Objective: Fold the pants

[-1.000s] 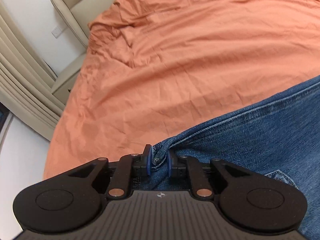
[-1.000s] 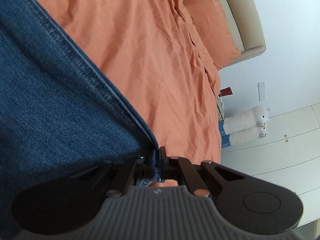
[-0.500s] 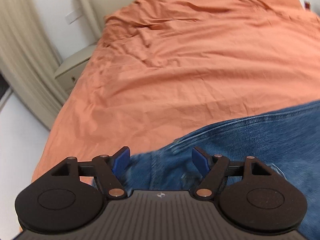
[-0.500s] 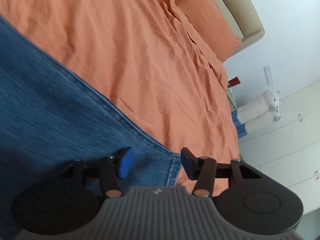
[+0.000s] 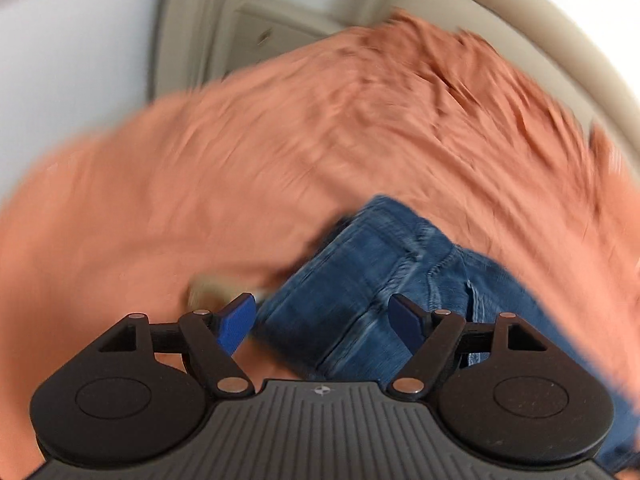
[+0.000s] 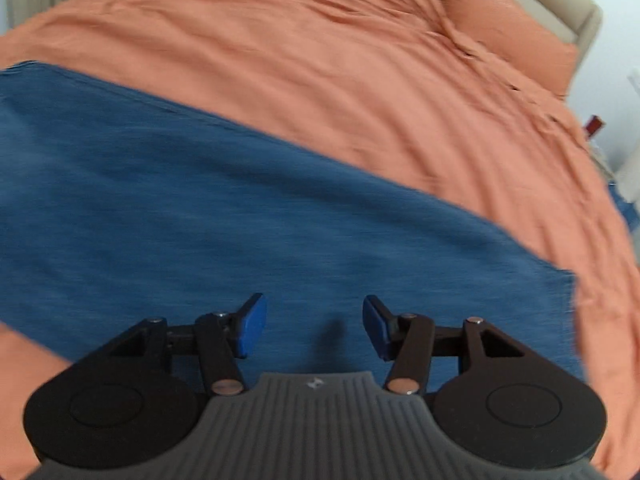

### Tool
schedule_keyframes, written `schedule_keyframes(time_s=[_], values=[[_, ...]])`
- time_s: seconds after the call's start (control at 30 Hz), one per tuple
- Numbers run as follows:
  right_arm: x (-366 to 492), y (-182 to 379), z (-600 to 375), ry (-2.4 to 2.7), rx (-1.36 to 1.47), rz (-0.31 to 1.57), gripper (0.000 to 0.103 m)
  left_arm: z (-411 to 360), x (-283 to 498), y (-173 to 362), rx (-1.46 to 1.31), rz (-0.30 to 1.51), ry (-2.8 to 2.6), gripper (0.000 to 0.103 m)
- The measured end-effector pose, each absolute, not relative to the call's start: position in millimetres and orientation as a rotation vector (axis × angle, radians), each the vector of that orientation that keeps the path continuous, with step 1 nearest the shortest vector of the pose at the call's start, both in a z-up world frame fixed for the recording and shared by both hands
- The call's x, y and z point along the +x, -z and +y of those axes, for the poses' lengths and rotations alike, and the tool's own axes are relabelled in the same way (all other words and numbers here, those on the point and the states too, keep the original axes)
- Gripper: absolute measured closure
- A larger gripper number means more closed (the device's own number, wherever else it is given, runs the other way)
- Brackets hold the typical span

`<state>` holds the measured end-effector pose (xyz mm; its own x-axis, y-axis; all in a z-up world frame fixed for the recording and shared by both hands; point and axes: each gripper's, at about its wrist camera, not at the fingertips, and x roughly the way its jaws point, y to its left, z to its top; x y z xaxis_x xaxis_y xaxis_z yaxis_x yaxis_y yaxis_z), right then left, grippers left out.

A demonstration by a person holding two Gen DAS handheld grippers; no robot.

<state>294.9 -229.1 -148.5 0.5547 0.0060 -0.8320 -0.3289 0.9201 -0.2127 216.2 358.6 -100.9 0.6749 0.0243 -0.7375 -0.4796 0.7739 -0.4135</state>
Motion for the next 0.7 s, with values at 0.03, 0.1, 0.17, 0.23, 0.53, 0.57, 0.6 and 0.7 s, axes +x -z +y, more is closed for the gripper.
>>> schedule_keyframes(time_s=[0.03,0.1,0.17,0.23,0.53,0.57,0.6,0.7], values=[[291,151,-218,-0.217,-0.368,0.967,0.053,366,210,112,-0.717,0.778,-0.306,0.015],[284,156,-199,-0.237,-0.363,0.976,0.053,377,204,132,-0.854,0.753,-0.287,0.014],[281,157,-186,-0.244,-0.353,0.981,0.053,383,203,149,-0.968,0.712,-0.254,0.014],[279,158,-178,-0.238,-0.348,0.978,0.053,387,206,163,-1.074,0.668,-0.232,0.015],[282,159,-179,-0.182,-0.342,0.998,0.053,359,203,94,-0.735,0.556,-0.208,0.084],[281,159,-179,-0.177,-0.355,0.994,0.053,355,200,82,-0.681,0.542,-0.197,0.084],[280,159,-180,-0.171,-0.360,0.992,0.053,354,200,78,-0.638,0.544,-0.199,0.084],[282,161,-194,-0.151,-0.321,1.010,0.054,364,215,100,-0.580,0.634,-0.245,0.084]])
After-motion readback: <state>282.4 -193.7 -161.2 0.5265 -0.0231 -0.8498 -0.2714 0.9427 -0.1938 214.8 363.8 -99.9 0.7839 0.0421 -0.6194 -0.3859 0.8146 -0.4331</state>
